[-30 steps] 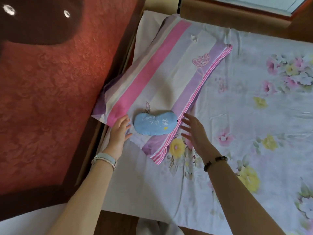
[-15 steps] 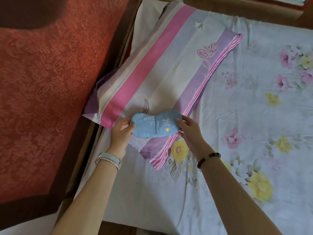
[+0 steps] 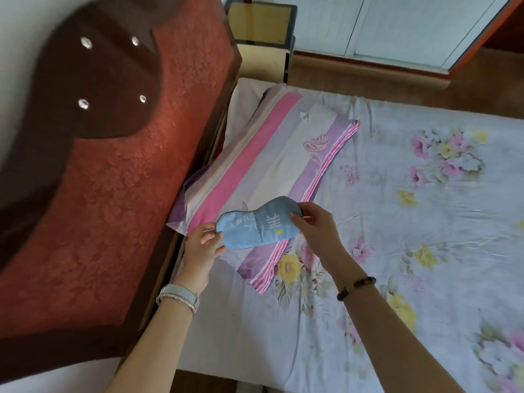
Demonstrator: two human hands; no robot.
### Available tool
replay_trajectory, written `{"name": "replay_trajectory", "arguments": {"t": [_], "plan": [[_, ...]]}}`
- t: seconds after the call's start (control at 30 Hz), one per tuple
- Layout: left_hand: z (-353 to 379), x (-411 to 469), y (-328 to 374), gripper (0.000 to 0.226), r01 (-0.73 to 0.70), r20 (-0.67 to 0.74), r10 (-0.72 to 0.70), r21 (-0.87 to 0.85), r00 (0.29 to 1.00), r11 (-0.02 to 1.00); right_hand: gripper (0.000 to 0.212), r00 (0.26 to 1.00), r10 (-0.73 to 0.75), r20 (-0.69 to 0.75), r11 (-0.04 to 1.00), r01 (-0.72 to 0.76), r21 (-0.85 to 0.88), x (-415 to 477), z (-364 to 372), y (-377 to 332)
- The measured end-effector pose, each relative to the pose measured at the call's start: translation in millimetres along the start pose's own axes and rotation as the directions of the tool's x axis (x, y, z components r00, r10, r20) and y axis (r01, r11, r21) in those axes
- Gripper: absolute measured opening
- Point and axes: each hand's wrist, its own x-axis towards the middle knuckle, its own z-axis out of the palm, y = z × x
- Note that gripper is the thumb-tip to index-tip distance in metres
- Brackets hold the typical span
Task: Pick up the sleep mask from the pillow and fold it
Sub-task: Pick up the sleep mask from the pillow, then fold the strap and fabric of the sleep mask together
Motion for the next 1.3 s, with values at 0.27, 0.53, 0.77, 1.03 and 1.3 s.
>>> {"name": "replay_trajectory", "arguments": {"t": [0.27,0.53,0.77,1.03,1.3], "plan": [[2.8,-60.5,62.6,0.013,0.008,0.017,-0.004,-0.227,1.000,0.974,0.021,0.938,-0.316,0.140,0.941,0.329,-0.081,-57.7,-29.4,-128.2],[34.8,-114.9,103.9,0.029,0.524,0.414,-0.325,-0.610,0.850,0.594,0.028,0.754,-0.562,0.340,0.750,0.637,-0.175,-107.3,-46.6,-187.9],[52.9,-153.3,134.4,0.047,0.650,0.648,-0.169,-0.638,0.743,0.412,0.025,0.750,-0.566,0.342,0.725,0.651,-0.225,-139.2,-76.1,-162.1],[62.6,-151.6,137.9,0.041,0.378,0.538,-0.033,-0.546,0.843,0.748,0.028,0.818,-0.500,0.286,0.755,0.573,-0.319,-160.3,-99.8,-127.2],[60.4,-167.1,146.9,0.053,-0.003,0.391,0.174,-0.401,0.904,0.916,0.026,0.900,-0.433,0.052,0.869,0.432,-0.243,-157.6,-115.0,-140.9]]}}
